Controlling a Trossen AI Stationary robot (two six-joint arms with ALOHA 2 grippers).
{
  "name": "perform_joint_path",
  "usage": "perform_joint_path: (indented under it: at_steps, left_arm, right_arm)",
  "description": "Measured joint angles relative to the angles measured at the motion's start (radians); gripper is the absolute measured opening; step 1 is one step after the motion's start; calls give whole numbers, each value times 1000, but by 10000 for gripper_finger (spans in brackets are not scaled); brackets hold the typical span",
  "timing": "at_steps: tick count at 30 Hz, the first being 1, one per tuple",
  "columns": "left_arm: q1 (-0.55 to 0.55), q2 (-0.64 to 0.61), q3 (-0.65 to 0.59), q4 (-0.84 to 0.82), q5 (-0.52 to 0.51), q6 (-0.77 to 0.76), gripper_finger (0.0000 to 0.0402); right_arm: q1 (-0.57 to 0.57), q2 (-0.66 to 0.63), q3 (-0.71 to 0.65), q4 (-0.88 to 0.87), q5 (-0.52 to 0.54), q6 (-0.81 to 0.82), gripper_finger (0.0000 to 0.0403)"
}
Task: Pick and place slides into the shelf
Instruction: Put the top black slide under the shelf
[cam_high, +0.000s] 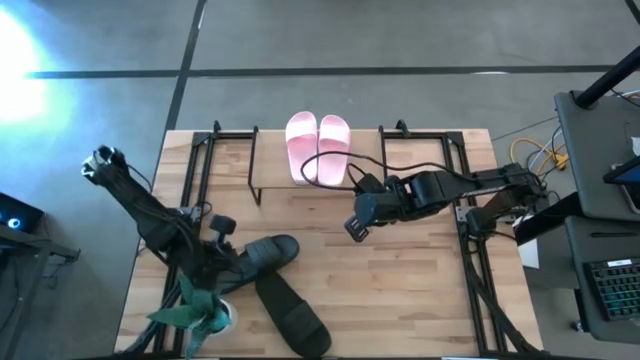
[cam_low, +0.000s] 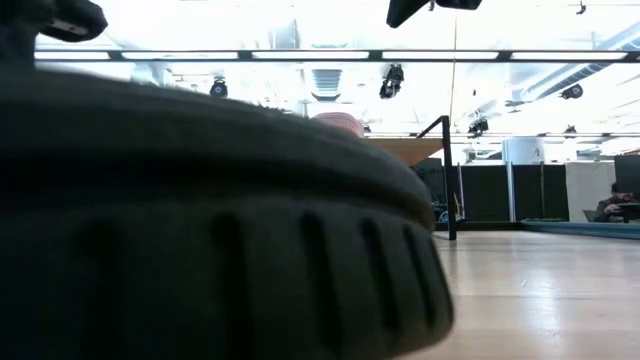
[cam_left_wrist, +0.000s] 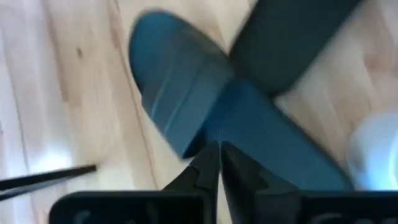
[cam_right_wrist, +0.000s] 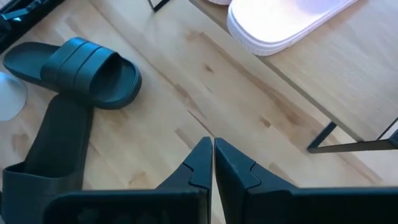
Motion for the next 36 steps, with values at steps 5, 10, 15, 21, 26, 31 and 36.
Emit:
perform_joint_path:
  at_steps: [5,10,15,21,26,31,36]
  left_arm:
    - [0,42,-2,58,-40,-32,53]
    - [0,97,10,53,-39,1,122]
    - [0,135,96,26,-50,65,151]
    - [19,149,77,12,-72,168,142]
    - [23,153,33,69,-45,221,129]
    - [44,153,34,108,-25,234,125]
    - [77,148,119,46,22,204,125]
  right_arm:
    - [0,0,0,-12,0,0,9]
    - [0,0,0,-24,-1,0,9]
    - [0,0,0,-24,-3,0,9]
    - [0,0,0,-24,-3,-1,9]
    - [0,0,0,-24,-3,-7,9]
    - [0,0,0,-25,-3,-8,9]
    - [3,0,-1,-25,-4,-14,9]
